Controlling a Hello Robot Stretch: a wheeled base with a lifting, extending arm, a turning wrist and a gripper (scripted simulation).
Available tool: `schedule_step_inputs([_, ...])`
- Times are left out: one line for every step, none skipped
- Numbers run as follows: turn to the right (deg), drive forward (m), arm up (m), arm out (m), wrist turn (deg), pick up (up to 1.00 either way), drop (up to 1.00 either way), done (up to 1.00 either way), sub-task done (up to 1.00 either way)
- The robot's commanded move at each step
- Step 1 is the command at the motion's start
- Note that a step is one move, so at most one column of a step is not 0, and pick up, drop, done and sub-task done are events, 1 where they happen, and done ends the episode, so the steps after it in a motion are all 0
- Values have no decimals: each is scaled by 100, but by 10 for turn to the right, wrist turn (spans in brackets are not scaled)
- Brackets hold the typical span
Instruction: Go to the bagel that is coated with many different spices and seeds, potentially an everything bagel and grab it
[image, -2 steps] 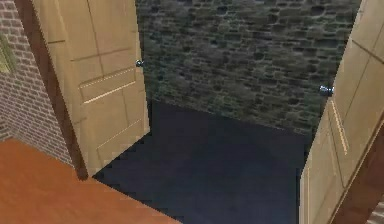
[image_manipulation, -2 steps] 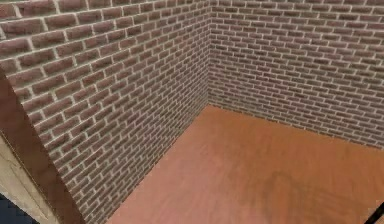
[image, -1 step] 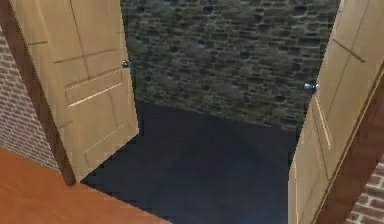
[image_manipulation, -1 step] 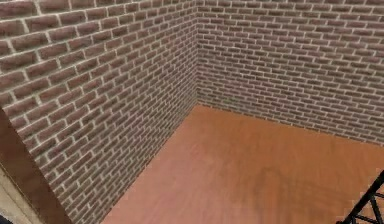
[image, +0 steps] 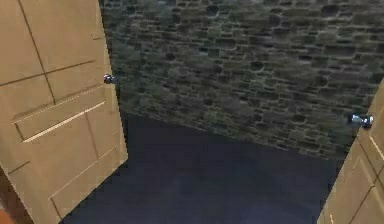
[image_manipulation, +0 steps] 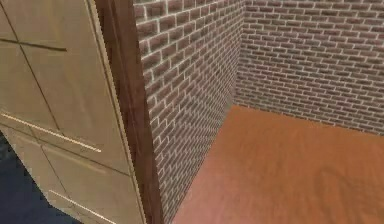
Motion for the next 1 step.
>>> schedule_step_inputs([240,0,0,0,0,0,0,0,0])
